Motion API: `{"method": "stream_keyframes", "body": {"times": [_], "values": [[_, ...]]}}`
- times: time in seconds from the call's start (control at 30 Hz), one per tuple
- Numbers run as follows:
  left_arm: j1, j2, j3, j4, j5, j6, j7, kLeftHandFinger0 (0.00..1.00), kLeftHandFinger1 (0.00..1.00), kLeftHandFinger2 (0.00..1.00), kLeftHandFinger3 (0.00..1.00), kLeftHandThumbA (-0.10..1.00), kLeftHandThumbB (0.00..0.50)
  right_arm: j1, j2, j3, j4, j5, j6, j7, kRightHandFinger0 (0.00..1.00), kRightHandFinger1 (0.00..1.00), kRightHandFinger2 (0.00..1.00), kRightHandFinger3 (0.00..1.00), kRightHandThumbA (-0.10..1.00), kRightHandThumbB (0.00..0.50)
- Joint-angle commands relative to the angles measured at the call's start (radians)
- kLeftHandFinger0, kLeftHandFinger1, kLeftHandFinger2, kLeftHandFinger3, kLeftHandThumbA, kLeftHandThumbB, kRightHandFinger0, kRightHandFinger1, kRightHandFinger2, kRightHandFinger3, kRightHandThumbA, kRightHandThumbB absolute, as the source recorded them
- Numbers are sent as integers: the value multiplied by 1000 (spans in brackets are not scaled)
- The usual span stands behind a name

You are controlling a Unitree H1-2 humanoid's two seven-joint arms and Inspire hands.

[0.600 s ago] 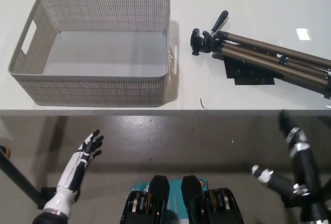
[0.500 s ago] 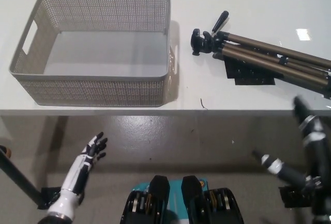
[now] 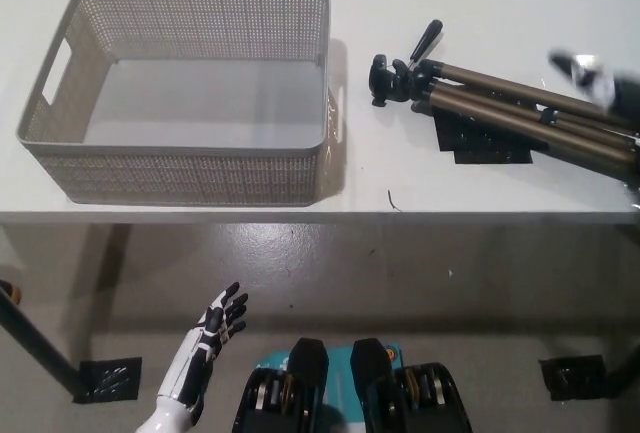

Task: The robot uses its right hand to pick the tripod on the desk and places it into a rectangular container on the left.

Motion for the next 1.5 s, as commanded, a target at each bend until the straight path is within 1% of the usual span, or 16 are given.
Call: {"method": "stream_keyframes", "body": {"times": [0.0, 0.1, 0.17, 0.3, 0.53, 0.63, 0.83, 0.93, 0.97, 1.07, 1.27, 1.3, 1.33, 1.4, 1.43, 1.47], "values": [[-10, 20, -1, -14, -25, -102, -40, 1000, 1000, 1000, 1000, 1000, 500, -410, -148, 162, 356, -255, 291, 185, 1000, 1000, 1000, 1000, 1000, 492], [-11, 20, -5, -16, -17, -93, -37, 1000, 1000, 1000, 1000, 1000, 500, -512, -144, 234, 541, -265, 310, 208, 1000, 1000, 1000, 1000, 930, 500], [-11, 21, -6, -16, -16, -96, -38, 1000, 1000, 1000, 1000, 1000, 500, -592, -130, 305, 691, -292, 355, 244, 1000, 1000, 1000, 1000, 940, 500], [-16, 23, -3, -4, -23, -99, -41, 1000, 1000, 1000, 1000, 1000, 500, -696, -81, 396, 945, -301, 368, 258, 1000, 1000, 1000, 1000, 908, 500], [-13, 24, -4, -9, -13, -95, -34, 1000, 1000, 1000, 1000, 1000, 500, -760, 3, 504, 1267, -281, 321, 232, 1000, 1000, 1000, 1000, 889, 499], [-15, 25, -6, -9, -15, -94, -37, 1000, 1000, 1000, 1000, 1000, 500, -762, 26, 512, 1352, -247, 321, 231, 1000, 1000, 1000, 1000, 842, 485], [-14, 29, -7, -7, -8, -96, -35, 1000, 1000, 1000, 1000, 1000, 500, -769, 46, 570, 1485, -234, 292, 220, 1000, 1000, 1000, 1000, 915, 500], [-10, 32, -7, -11, -1, -96, -32, 1000, 1000, 1000, 1000, 1000, 500, -772, 46, 574, 1538, -216, 287, 230, 1000, 1000, 1000, 1000, 922, 500], [-10, 33, -8, -13, -3, -93, -36, 1000, 1000, 1000, 1000, 1000, 500, -767, 45, 553, 1553, -192, 294, 230, 1000, 1000, 1000, 1000, 884, 500], [-10, 36, -10, -9, -3, -99, -42, 1000, 1000, 1000, 1000, 1000, 500, -752, 39, 565, 1589, -199, 286, 249, 1000, 1000, 1000, 1000, 921, 500], [-7, 37, -11, -2, 0, -107, -44, 1000, 1000, 1000, 1000, 1000, 500, -707, 42, 589, 1634, -217, 311, 303, 1000, 1000, 1000, 1000, 912, 500], [-9, 38, -12, 4, 3, -115, -44, 1000, 1000, 1000, 1000, 1000, 500, -693, 48, 599, 1642, -224, 337, 314, 1000, 1000, 1000, 1000, 890, 500], [-9, 38, -12, 4, 4, -114, -42, 1000, 1000, 1000, 1000, 1000, 500, -684, 54, 607, 1649, -227, 364, 322, 1000, 1000, 1000, 1000, 750, 489], [-9, 36, -13, 2, 6, -110, -41, 1000, 1000, 1000, 1000, 1000, 500, -666, 59, 661, 1666, -266, 363, 413, 1000, 1000, 1000, 1000, 951, 499], [-10, 36, -13, 3, 6, -110, -41, 1000, 1000, 1000, 1000, 1000, 500, -660, 56, 682, 1668, -274, 344, 451, 1000, 1000, 1000, 1000, 1000, 491], [-13, 35, -11, 4, 5, -111, -41, 1000, 1000, 1000, 1000, 1000, 500, -648, 54, 709, 1670, -285, 305, 509, 1000, 1000, 1000, 1000, 1000, 459]]}}
